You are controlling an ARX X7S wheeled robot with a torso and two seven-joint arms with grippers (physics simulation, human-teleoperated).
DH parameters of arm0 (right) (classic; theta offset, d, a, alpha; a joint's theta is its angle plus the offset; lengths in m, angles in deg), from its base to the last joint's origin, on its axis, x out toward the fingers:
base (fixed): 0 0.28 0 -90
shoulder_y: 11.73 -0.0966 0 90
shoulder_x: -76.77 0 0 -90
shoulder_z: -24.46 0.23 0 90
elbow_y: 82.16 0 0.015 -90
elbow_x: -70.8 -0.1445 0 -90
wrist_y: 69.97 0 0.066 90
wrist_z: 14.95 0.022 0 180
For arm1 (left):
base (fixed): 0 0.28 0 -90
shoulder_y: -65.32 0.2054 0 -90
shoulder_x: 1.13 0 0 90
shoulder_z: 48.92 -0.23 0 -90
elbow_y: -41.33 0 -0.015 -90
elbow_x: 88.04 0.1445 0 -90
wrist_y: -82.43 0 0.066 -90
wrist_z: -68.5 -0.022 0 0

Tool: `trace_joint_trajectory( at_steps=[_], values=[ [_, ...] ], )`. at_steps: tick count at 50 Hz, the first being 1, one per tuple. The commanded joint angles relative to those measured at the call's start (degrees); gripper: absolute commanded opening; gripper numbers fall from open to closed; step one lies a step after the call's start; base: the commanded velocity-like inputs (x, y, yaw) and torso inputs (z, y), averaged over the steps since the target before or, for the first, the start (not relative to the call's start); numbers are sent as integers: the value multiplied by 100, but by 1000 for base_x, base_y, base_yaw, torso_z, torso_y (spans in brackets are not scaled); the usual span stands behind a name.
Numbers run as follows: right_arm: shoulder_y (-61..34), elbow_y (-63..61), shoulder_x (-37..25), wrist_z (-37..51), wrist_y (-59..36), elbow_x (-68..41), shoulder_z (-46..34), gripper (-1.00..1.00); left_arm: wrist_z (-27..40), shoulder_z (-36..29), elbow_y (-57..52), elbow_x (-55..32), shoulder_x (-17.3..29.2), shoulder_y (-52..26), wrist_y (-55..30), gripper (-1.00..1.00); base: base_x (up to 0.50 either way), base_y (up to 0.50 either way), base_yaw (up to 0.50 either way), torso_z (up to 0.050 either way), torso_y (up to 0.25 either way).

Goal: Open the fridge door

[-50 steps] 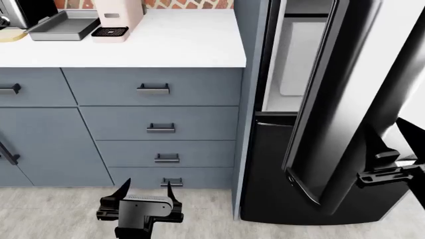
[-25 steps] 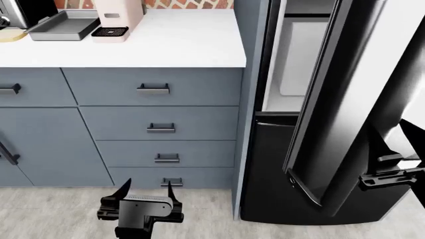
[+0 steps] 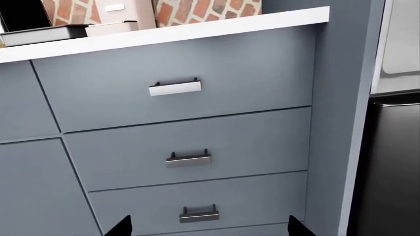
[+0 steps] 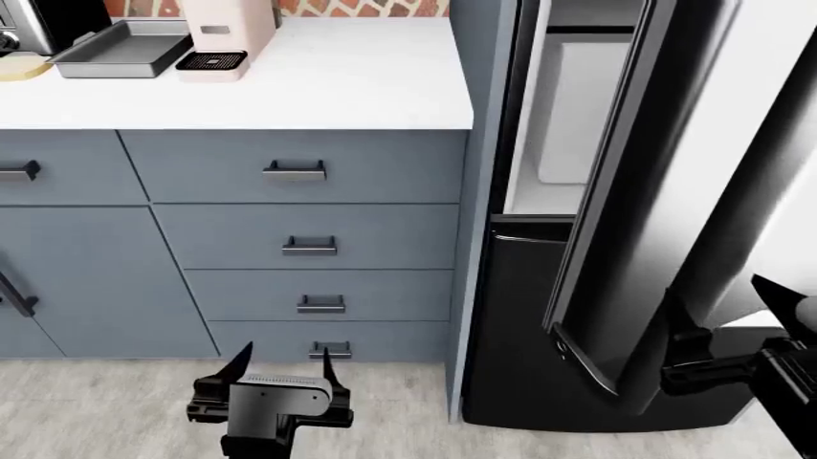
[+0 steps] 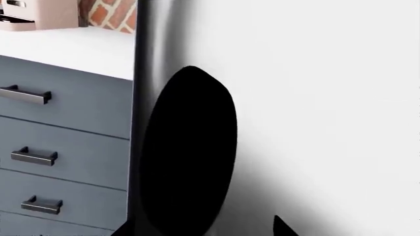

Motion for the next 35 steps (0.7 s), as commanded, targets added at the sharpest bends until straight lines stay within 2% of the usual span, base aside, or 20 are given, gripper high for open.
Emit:
trace_joint_trajectory(
  at_steps=[1, 17, 28, 35],
  values=[
    [216, -17, -6, 271, -158, 33, 276, 100, 18, -26, -2, -16, 16, -12, -12, 100, 0, 0, 0, 0, 0],
    [1270, -1094, 106, 373, -24, 19, 1333, 100, 44, -66, 33, -27, 30, -41, -20, 100, 0, 0, 0, 0, 0],
    [1172, -1232, 167, 471, -35, 78, 1095, 100, 81, -80, 19, -37, 43, -42, -24, 100, 0, 0, 0, 0, 0],
    [1696, -1976, 331, 629, 43, 156, 1826, 100, 100, -93, 27, -38, 50, -44, -9, 100, 0, 0, 0, 0, 0]
  ],
)
